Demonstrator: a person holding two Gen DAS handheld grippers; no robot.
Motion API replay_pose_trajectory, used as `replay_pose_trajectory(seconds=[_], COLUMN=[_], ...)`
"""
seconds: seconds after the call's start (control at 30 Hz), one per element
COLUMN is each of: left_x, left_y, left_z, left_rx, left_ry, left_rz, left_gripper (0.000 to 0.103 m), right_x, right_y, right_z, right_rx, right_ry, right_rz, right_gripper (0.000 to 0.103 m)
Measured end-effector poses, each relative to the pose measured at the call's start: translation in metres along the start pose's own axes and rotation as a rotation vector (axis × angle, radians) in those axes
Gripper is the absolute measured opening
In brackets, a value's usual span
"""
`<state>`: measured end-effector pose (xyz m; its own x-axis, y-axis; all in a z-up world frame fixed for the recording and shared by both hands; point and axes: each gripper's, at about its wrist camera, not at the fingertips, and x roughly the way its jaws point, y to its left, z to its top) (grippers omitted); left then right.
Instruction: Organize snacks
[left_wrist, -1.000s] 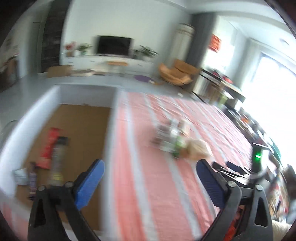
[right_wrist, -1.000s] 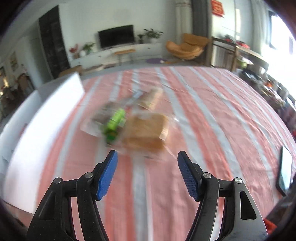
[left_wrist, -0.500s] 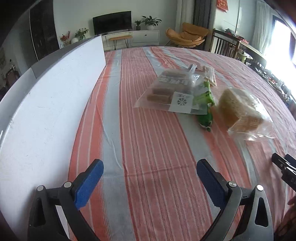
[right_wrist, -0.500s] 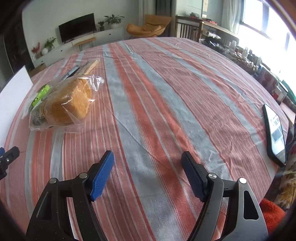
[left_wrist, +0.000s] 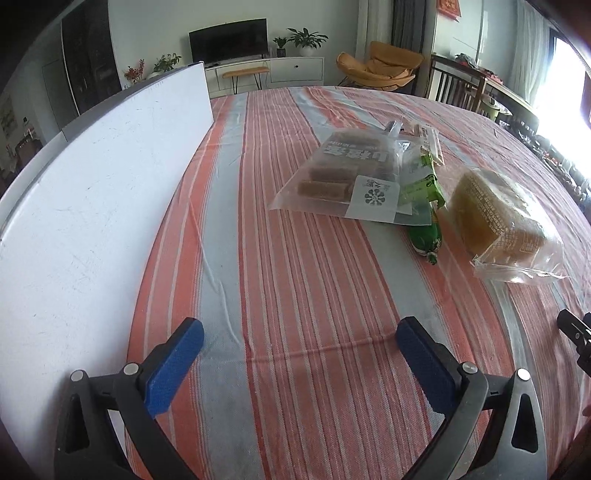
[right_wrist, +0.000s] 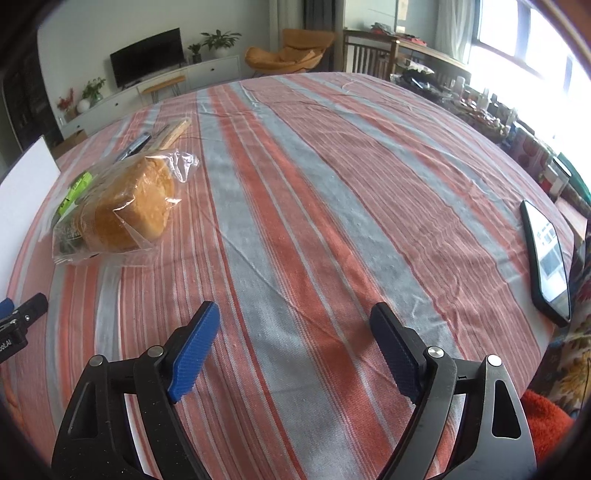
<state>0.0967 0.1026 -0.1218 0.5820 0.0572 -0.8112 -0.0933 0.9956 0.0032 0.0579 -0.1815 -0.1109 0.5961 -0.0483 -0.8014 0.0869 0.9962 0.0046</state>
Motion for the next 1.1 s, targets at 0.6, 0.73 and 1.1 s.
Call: replay_pose_trajectory(seconds=[0.6, 0.73, 1.1], left_x=[0.001, 0.001, 0.002], left_y=[0.000, -0.001, -0.001], left_z=[0.000, 0.000, 0.001], left_rx=[0.000, 0.000, 0.000], left_ry=[0.000, 0.000, 0.000], left_rz=[0.000, 0.001, 0.001], left_gripper=[0.103, 0.103, 0.103], right_x=[0.078, 0.077, 0.078], right_y=[-0.022, -0.022, -0.022], right_z=[0.092, 0.092, 0.092], right_rx=[0.024, 0.024, 0.024], right_ry=[-0.003, -0.003, -0.003], right_rz=[-0.013, -0.013, -0.013], right_gripper=[0.097, 0.097, 0.097])
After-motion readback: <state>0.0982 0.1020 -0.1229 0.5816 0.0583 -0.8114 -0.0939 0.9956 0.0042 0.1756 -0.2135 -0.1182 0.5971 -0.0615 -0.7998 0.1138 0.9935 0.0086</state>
